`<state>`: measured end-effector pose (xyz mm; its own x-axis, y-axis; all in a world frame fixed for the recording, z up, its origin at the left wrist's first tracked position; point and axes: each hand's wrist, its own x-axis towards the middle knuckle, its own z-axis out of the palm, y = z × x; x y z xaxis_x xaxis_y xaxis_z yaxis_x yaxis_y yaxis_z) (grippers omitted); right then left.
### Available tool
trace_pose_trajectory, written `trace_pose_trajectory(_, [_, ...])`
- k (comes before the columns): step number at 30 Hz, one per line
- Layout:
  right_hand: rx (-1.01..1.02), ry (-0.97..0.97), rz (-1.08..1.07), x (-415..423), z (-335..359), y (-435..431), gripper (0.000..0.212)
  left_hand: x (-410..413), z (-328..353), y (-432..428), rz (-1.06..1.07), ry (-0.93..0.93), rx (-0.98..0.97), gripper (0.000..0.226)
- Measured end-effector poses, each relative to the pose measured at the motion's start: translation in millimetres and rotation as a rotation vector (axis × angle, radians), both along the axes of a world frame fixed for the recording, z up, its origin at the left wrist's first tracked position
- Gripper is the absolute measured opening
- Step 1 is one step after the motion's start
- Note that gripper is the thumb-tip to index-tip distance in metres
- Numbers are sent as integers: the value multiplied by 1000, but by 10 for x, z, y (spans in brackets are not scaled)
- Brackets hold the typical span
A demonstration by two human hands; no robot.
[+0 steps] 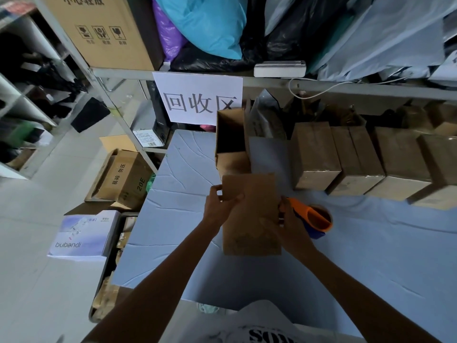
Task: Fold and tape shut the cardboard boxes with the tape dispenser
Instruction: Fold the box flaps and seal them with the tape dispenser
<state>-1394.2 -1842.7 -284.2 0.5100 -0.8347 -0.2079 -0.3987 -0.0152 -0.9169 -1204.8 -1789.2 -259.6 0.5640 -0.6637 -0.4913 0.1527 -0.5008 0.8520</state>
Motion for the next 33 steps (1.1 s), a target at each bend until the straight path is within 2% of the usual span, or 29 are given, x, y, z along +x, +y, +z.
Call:
trace_pose_trajectory(4, [-1, 133, 95, -1, -46, -4, 76, -45, -87, 30, -36, -46, 111, 77])
trace_pose_trajectory(7, [4, 135, 106, 19, -63, -23, 70, -100, -148, 63, -82, -99, 140, 87])
trace_pose_trajectory(10, [178, 121, 87, 13, -106, -76, 70, -193, -176, 55, -148, -193, 197, 98])
trace_pose_trajectory(12, [238, 163, 121, -4, -142, -85, 68, -314, -177, 26, -149, -307, 258, 103])
trace_pose_trajectory(14, [299, 203, 160, -36, -161, -98, 65, -440, -178, -11, -164, -493, 318, 98])
trace_pose_trajectory(16, [380, 195, 129, -89, -168, -143, 54, -555, -210, -51, -249, -599, 384, 105])
trace_pose_trajectory(17, [378, 186, 87, -127, -172, -165, 46, -611, -225, -67, -302, -619, 441, 111])
trace_pose_trajectory(18, [292, 206, 22, -170, -172, -198, 39, -668, -242, -81, -344, -639, 507, 116])
trace_pose_trajectory(20, [8, 355, -142, -280, -193, -260, 28, -758, -269, -102, -383, -684, 596, 116])
trace_pose_trajectory(21, [-101, 437, -218, -320, -184, -299, 31, -779, -275, -120, -382, -695, 606, 112])
trace_pose_trajectory(23, [-182, 597, -235, -385, -236, -403, 52, -772, -285, -146, -369, -683, 592, 105])
trace_pose_trajectory(25, [-109, 717, -133, -418, -334, -504, 72, -755, -301, -145, -364, -672, 576, 104])
trace_pose_trajectory(27, [-33, 808, -42, -423, -434, -565, 82, -759, -301, -114, -382, -681, 557, 113])
trace_pose_trajectory(33, [-125, 909, -47, -353, -669, -588, 76, -741, -363, 25, -382, -722, 590, 134])
